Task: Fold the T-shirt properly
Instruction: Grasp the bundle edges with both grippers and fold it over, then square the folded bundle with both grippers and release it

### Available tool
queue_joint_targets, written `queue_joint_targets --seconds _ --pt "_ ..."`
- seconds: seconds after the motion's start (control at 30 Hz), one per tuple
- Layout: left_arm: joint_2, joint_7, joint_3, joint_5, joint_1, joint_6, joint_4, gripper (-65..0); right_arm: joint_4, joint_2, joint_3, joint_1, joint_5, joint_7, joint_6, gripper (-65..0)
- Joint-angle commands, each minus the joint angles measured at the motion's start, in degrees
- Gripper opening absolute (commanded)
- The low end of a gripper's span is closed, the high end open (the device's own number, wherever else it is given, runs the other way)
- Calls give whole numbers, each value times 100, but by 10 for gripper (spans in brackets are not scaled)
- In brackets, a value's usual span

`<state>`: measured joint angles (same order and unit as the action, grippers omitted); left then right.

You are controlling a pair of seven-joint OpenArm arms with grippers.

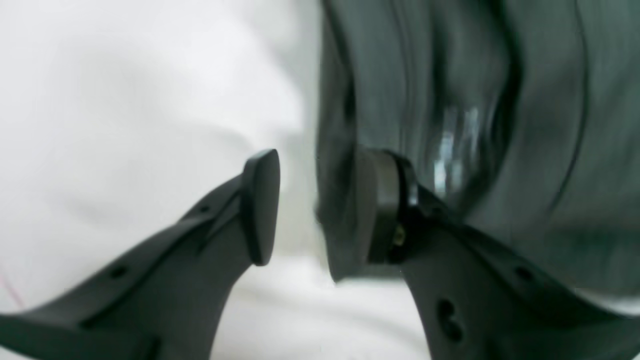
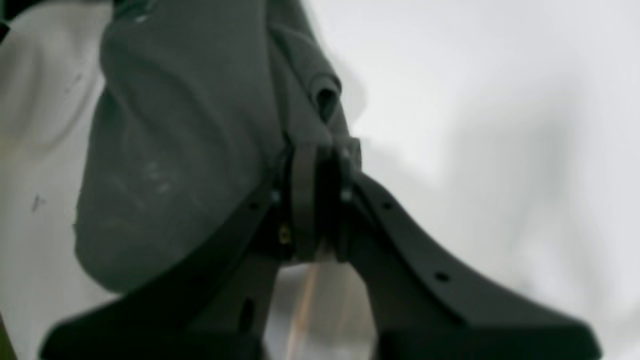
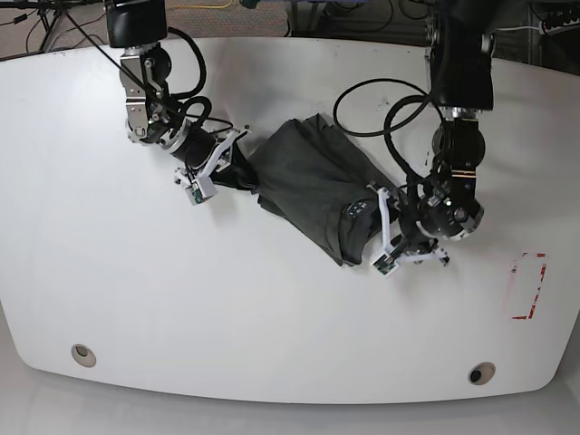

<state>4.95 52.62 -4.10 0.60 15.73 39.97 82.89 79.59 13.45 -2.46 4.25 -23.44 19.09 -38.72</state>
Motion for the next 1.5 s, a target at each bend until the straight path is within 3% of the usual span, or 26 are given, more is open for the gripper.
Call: queue_joint_targets --seconds 0.0,0.17,0.4,0.57,0.7,1.03,1.27,1.47 --pt "-7 -106 -61 -73 304 3 58 -428 441 -5 162 151 -34 -6 -27 -601" --pt "2 17 -78 -82 471 3 454 -428 1408 -57 294 414 -34 557 -9 -601" --pt "10 720 -61 -117 419 3 1359 -428 2445 -260 277 362 -34 1366 395 -601" --pt "-42 1010 36 -117 -197 3 1913 -428 2568 -585 259 -69 -43 1638 483 -601" --pt "-280 1028 194 -108 -839 3 2282 -428 2278 -761 259 -526 -34 1823 492 -601" --pt "-455 791 397 -108 -1885 3 2353 -428 819 -945 259 -1282 -34 1577 457 -601" --pt "-438 149 397 -73 -2140 3 1957 -428 -324 -937 250 -1291 -25 592 448 -601" --pt "-412 -97 397 -82 -1955 3 1183 -428 -772 -928 250 -1062 221 187 448 -601"
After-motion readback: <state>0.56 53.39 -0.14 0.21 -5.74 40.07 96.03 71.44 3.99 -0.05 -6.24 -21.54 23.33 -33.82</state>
